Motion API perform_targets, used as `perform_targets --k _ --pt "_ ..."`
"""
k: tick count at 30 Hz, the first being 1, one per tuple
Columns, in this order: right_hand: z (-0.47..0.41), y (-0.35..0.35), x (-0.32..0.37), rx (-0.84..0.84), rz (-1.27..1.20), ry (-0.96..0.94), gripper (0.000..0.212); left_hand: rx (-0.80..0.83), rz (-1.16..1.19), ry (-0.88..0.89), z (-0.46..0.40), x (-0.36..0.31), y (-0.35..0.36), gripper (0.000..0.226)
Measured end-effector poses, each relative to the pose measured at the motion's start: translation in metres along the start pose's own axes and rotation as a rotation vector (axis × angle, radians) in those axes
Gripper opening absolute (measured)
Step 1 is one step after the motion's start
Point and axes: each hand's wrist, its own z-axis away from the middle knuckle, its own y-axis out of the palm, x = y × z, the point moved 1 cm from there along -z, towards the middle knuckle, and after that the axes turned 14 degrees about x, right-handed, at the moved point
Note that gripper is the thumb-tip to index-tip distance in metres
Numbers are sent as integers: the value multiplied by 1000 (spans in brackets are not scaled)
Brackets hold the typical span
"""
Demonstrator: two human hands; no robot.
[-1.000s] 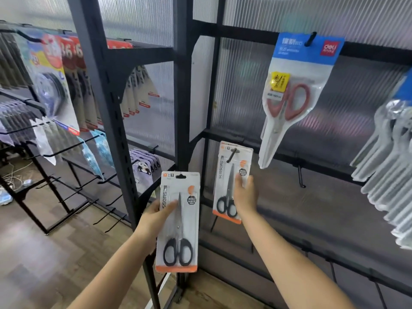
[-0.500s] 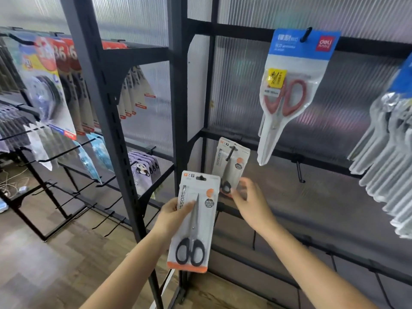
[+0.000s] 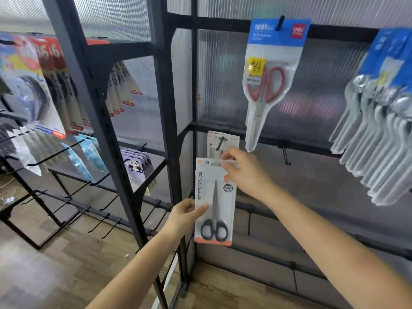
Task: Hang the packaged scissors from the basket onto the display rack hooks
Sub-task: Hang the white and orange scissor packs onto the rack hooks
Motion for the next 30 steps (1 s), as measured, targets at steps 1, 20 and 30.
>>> perform_targets --k 1,20,30 --pt "-4 -2 2 -20 3 -2 12 -10 5 -3 0 3 -2 14" --pt "-37 5 -14 -168 154 1 13 -140 -20 21 -37 4 -10 15" --pt "-41 21 -23 -195 354 53 41 -206 -29 -6 -60 3 -11 13"
